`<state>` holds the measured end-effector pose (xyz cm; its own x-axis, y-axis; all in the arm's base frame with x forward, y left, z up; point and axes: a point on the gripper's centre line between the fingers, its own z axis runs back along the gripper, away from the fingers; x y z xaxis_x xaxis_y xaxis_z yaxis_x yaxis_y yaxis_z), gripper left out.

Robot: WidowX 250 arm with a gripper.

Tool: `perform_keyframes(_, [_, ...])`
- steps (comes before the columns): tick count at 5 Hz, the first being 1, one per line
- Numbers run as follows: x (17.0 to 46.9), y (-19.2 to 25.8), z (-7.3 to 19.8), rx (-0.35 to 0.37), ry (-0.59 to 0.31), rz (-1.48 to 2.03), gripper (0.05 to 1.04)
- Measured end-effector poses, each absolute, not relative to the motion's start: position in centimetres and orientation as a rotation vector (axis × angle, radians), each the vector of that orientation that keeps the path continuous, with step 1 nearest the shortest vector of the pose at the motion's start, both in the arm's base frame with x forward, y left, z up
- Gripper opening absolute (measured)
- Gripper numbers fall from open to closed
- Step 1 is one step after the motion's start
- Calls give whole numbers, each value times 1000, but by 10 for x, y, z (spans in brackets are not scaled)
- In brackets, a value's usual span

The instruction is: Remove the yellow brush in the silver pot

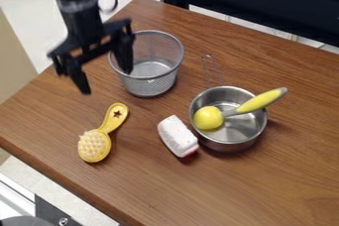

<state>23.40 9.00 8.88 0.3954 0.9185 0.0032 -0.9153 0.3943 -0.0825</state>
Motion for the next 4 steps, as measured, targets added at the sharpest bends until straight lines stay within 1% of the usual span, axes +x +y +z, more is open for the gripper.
perform_keyframes(1, [243, 79, 113, -63, -16, 1076, 998])
perform_keyframes(2, [256, 56, 121, -65, -36, 1085, 999])
perform_keyframes(3, [288, 33, 125, -67, -78, 1101, 998])
perform_keyframes(4, [314, 10, 115, -72, -82, 1105, 998])
